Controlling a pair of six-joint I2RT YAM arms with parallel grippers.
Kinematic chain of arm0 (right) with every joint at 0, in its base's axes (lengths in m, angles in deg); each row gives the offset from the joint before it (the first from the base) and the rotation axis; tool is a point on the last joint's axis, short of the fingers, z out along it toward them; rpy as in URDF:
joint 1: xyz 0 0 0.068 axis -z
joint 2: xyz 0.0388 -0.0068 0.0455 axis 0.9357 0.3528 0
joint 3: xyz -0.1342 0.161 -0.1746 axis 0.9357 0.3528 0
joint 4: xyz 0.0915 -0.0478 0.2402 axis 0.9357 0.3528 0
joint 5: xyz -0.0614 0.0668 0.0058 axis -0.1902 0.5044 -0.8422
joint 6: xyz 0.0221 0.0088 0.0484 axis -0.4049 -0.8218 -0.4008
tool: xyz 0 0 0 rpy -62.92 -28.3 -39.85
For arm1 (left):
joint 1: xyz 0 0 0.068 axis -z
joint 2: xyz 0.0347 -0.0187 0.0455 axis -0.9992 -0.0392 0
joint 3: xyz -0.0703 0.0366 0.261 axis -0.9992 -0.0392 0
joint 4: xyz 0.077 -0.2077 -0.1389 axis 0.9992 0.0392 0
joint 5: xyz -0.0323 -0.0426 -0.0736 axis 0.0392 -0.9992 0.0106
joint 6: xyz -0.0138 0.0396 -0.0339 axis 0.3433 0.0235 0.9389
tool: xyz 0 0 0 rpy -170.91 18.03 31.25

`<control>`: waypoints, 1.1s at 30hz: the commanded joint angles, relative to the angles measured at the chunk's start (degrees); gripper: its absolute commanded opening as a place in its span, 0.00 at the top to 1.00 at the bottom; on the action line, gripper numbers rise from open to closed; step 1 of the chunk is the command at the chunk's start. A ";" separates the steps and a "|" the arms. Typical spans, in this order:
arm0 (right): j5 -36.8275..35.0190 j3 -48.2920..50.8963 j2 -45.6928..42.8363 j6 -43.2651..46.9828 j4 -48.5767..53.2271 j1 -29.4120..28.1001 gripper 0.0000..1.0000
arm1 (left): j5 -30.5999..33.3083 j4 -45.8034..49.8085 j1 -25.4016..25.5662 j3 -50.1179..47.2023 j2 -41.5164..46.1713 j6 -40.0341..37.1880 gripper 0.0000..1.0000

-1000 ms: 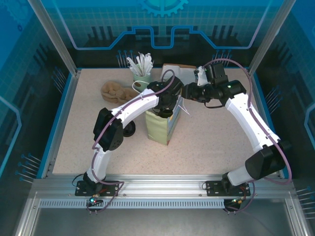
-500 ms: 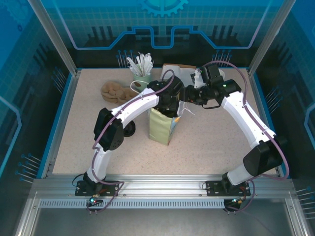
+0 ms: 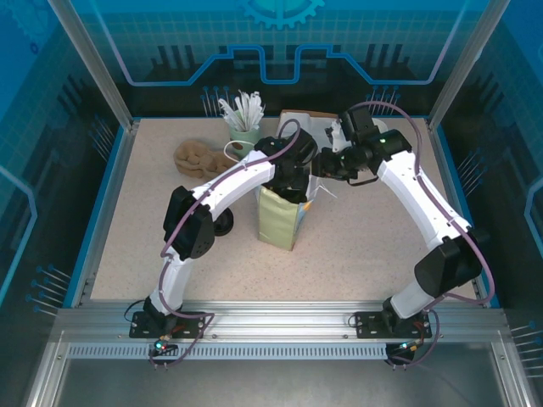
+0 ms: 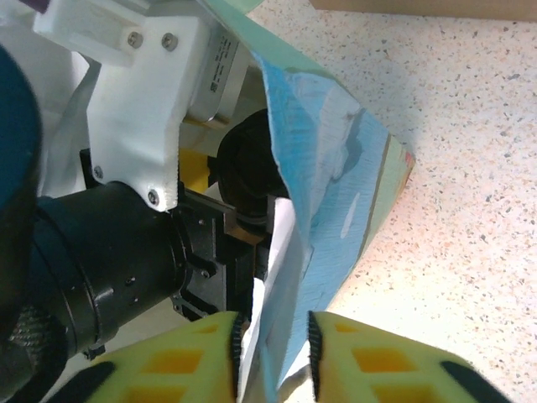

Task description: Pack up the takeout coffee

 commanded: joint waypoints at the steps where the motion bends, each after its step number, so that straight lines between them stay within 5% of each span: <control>1: -2.72 -2.85 1.25 1.97 4.55 -1.20 0.82 | -0.27 2.77 0.28 2.87 -0.96 1.68 0.01; 6: -6.21 -5.94 2.56 3.20 8.38 -1.59 1.00 | -0.31 3.89 0.29 3.47 -0.67 2.56 0.01; 19: -15.89 -14.28 6.01 4.98 17.49 -3.94 1.00 | 2.83 8.74 0.53 6.60 0.16 3.92 0.01; 33: -15.82 -17.67 7.55 3.40 19.52 -4.18 1.00 | 4.16 12.02 0.98 11.53 1.12 5.80 0.01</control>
